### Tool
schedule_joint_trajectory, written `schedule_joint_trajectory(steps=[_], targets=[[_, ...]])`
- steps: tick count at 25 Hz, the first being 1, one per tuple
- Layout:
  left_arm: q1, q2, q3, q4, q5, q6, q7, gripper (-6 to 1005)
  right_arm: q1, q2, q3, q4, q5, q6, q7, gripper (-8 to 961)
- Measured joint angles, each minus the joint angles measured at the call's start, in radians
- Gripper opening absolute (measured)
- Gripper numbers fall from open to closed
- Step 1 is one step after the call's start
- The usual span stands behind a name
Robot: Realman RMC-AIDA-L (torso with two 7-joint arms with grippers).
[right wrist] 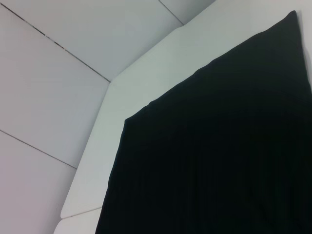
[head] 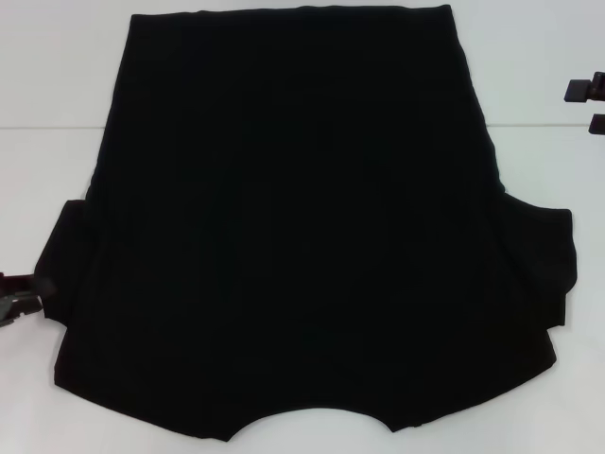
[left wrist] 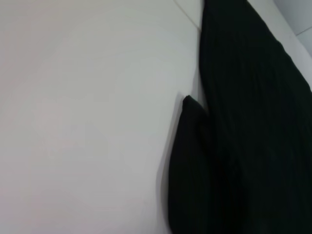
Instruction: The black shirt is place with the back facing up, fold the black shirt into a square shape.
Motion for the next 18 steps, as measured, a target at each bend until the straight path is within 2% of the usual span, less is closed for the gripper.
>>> schedule_joint_trajectory(steps=[15, 18], targets=[[-0.028, 0.000, 0.024, -0.032, 0.023, -0.016, 0.002, 359, 0.000, 0.000, 0.006, 0.000, 0.006, -0.006, 0.000, 883], [-0.028, 0.000, 0.029, -0.031, 0.023, -0.017, 0.001, 245, 0.000, 0.000, 0.008, 0.000, 0.006, -0.007, 0.000, 883]])
